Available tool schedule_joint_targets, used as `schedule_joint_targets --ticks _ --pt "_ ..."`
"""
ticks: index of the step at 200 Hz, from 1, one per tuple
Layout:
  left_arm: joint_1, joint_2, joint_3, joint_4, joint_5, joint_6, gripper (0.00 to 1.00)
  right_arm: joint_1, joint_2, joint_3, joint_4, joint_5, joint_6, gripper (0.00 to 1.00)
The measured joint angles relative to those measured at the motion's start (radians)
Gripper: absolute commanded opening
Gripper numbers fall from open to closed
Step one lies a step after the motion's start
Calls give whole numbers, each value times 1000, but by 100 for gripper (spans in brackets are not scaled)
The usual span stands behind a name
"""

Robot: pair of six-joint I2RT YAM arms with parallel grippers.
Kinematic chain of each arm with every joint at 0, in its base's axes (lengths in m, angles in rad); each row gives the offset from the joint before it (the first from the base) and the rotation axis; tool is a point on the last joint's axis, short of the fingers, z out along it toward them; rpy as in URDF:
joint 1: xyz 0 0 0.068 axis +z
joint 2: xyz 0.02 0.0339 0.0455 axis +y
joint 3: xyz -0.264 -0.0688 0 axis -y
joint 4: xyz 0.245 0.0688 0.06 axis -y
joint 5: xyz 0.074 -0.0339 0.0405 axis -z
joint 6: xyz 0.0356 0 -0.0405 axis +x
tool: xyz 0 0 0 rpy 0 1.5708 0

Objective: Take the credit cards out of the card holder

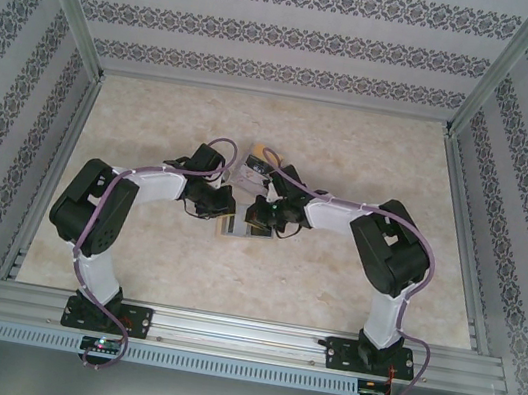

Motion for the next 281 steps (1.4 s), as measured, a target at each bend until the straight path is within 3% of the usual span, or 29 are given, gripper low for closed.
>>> schedule_joint_targets --ticks 30,90,142,171,196,233,281 --pt "0 4 0 1 17 5 5 -22 -14 -59 84 -50 11 17" --pt "6 6 0 1 23 8 3 -31 -12 -76 134 -91 39 13" --pt "8 11 0 2 34 14 3 -30 3 -64 128 -95 36 17" --pt "14 13 -1 3 41 16 4 -30 14 -49 115 -98 33 10" --pt "14 13 0 3 41 17 9 -31 14 -49 112 -95 32 3" --pt "16 11 6 2 50 26 31 -36 -16 -74 125 -77 27 0" --pt "21 1 8 -7 49 27 31 -87 -81 -121 124 -53 14 1"
